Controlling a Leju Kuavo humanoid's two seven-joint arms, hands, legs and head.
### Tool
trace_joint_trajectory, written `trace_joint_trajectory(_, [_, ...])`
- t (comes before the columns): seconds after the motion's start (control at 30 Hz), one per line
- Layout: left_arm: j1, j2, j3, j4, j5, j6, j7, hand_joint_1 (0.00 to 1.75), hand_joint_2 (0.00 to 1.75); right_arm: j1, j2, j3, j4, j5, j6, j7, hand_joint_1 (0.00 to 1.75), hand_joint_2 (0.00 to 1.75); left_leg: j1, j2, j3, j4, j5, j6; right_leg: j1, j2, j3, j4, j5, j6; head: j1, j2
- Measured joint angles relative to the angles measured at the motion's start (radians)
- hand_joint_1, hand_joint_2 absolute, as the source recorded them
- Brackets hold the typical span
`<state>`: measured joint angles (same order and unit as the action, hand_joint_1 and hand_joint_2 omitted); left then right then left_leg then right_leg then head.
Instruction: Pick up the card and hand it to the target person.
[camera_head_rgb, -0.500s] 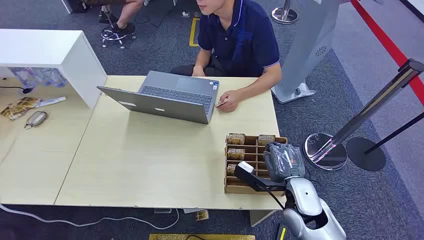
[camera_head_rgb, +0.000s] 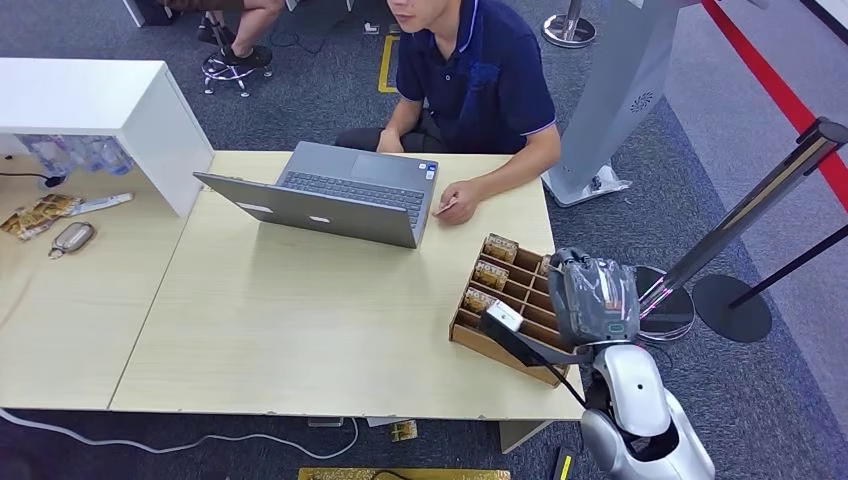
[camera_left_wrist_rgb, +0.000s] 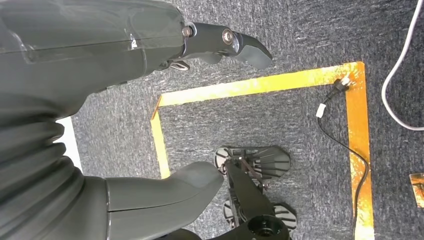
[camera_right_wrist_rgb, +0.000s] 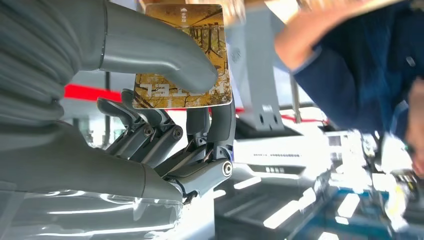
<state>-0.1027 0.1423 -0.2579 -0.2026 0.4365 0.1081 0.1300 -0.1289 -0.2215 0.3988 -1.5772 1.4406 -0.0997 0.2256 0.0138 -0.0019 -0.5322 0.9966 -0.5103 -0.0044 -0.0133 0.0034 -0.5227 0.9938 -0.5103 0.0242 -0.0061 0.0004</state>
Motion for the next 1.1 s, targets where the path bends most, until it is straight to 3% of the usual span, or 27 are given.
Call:
trace_joint_trajectory(0.23, [0.000,0.004,0.000,0.000,-0.017,-0.019,0.002,0.00,1.75,-0.064,0.000,-0.004,-0.133,-0.026,0.054,-0.025,1.75,1.75,0.000,0.000,0.000,0.000,0.000,0.000,0.000,0.000,0.000,0.000,0.000,0.000,0.000,0.000])
trace_joint_trajectory(0.43, [0.000,0.010,0.000,0.000,-0.043,-0.044,-0.008,0.00,1.75,-0.164,0.000,-0.003,-0.129,-0.083,0.046,-0.052,1.75,1.75,0.000,0.000,0.000,0.000,0.000,0.000,0.000,0.000,0.000,0.000,0.000,0.000,0.000,0.000])
trace_joint_trajectory(0.77, [-0.001,0.015,-0.003,0.000,-0.064,-0.062,-0.025,0.00,1.75,-0.325,0.001,0.002,0.070,-0.158,0.040,-0.079,1.75,1.75,0.000,0.000,-0.001,0.000,0.000,0.000,0.000,0.000,0.000,0.000,0.000,0.000,0.000,0.000])
trace_joint_trajectory(1.1, [-0.001,0.020,-0.004,0.000,-0.075,-0.070,-0.028,0.00,1.75,-0.409,0.021,0.025,0.285,-0.178,0.017,-0.094,1.75,1.75,0.000,-0.001,-0.001,0.000,0.000,0.000,0.000,-0.001,0.000,0.000,0.000,0.000,0.000,0.000])
